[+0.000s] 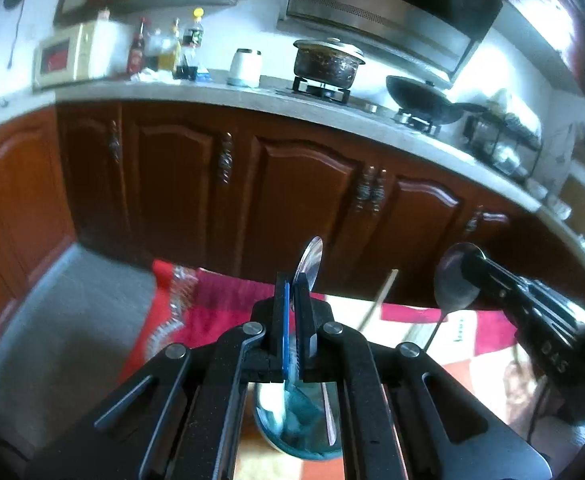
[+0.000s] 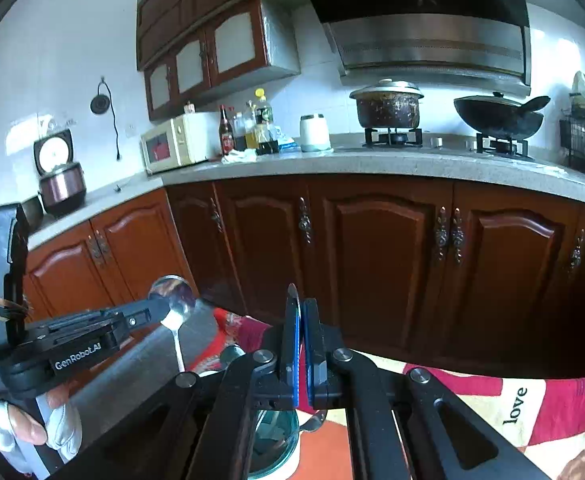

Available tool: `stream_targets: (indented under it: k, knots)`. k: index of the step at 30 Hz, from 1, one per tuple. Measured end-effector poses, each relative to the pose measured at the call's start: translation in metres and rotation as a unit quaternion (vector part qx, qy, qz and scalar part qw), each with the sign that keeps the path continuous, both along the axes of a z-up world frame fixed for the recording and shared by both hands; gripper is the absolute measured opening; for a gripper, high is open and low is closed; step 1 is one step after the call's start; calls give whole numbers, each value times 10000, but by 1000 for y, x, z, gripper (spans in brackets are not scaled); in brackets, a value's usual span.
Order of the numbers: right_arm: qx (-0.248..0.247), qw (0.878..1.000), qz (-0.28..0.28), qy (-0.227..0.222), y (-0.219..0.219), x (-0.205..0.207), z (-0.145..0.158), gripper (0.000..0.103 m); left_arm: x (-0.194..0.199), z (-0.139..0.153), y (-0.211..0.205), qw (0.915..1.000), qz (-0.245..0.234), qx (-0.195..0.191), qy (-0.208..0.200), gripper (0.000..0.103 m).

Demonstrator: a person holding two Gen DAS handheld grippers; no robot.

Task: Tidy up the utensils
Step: 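Lift both spoons over the white cup and drop them in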

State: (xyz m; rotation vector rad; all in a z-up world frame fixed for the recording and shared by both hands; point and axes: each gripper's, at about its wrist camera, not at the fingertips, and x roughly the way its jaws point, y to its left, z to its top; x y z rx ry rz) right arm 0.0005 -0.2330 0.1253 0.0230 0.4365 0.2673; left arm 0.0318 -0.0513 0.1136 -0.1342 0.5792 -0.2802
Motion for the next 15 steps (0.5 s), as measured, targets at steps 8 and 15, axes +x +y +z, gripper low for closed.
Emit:
stream_targets:
  k: [8, 15]
  knots:
    - [-332, 9993, 65, 160, 13, 15, -35, 2, 7, -30, -5, 9986, 126, 480, -184, 1]
    - [-382, 9983, 205, 389, 17, 9, -56, 2, -1, -47, -10, 9986, 69, 515, -48, 1]
